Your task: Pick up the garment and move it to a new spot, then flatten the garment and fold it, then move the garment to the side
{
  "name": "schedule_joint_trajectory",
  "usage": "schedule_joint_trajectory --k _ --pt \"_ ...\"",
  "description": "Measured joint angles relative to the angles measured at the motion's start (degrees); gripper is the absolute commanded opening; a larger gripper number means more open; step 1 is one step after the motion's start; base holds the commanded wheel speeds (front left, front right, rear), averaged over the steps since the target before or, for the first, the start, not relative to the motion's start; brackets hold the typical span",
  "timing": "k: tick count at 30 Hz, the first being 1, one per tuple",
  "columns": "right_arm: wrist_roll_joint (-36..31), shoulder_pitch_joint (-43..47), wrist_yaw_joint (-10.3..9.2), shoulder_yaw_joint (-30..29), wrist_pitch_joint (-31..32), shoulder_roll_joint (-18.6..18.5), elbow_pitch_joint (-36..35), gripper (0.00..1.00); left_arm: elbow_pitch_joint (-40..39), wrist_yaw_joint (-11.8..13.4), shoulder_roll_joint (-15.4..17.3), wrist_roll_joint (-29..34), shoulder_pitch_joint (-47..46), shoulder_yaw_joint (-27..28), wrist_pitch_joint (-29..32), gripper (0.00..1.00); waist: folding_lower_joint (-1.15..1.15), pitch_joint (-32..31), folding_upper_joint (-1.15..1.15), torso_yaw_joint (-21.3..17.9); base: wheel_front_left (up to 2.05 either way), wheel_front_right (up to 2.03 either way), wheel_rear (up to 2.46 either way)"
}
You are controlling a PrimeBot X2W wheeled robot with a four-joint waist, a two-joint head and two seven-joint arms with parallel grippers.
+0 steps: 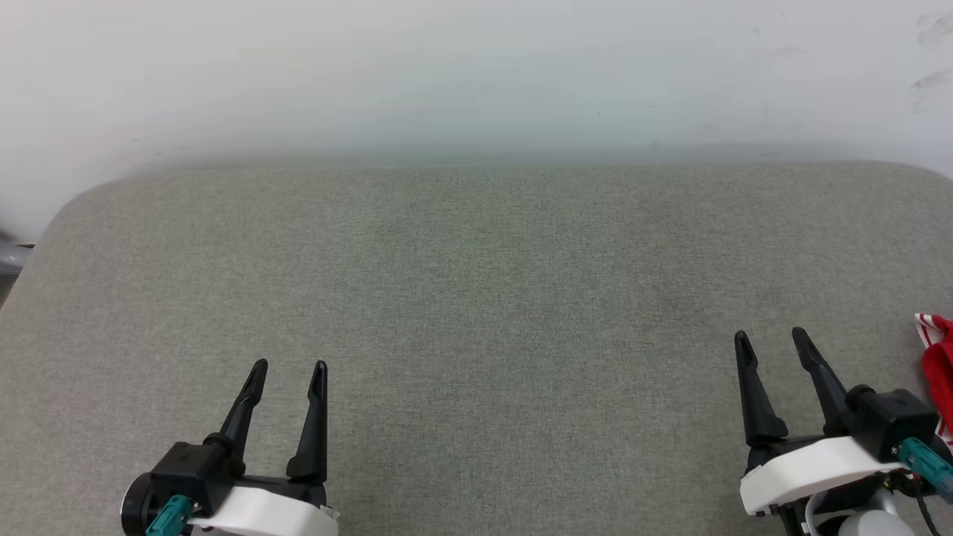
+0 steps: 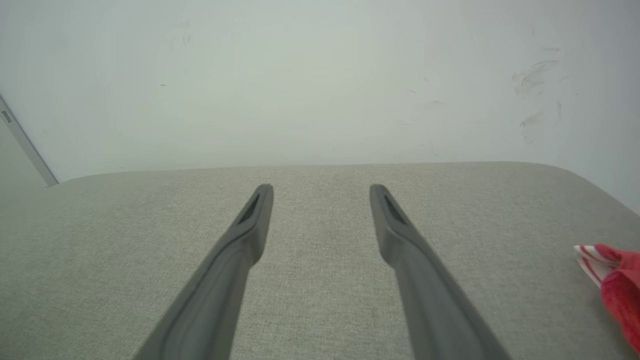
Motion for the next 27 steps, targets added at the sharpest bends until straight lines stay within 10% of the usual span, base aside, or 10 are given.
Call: schedule_joint_trajectory --k 11,12,27 --pt "0.3 0.0 0.0 1.1 -0.7 0.1 0.8 1.0 -0.7 -1.1 -1.7 0.7 0.6 2.0 0.0 1.0 0.0 0.0 0.0 -0.1 0.0 0.0 0.0" --pt "0.3 0.0 0.0 1.2 -0.7 0.1 0.8 0.0 -1.2 -1.1 -1.8 0.7 0.6 2.2 0.0 0.0 0.0 0.1 0.0 0.0 0.0 0.0 0.0" --pt "12.2 1.2 0.0 0.5 2.2 0.1 3.6 0.0 2.7 -1.1 -1.8 -11.2 0.9 2.2 2.8 0.0 0.01 -0.1 0.0 -0.1 0.0 0.0 0.0"
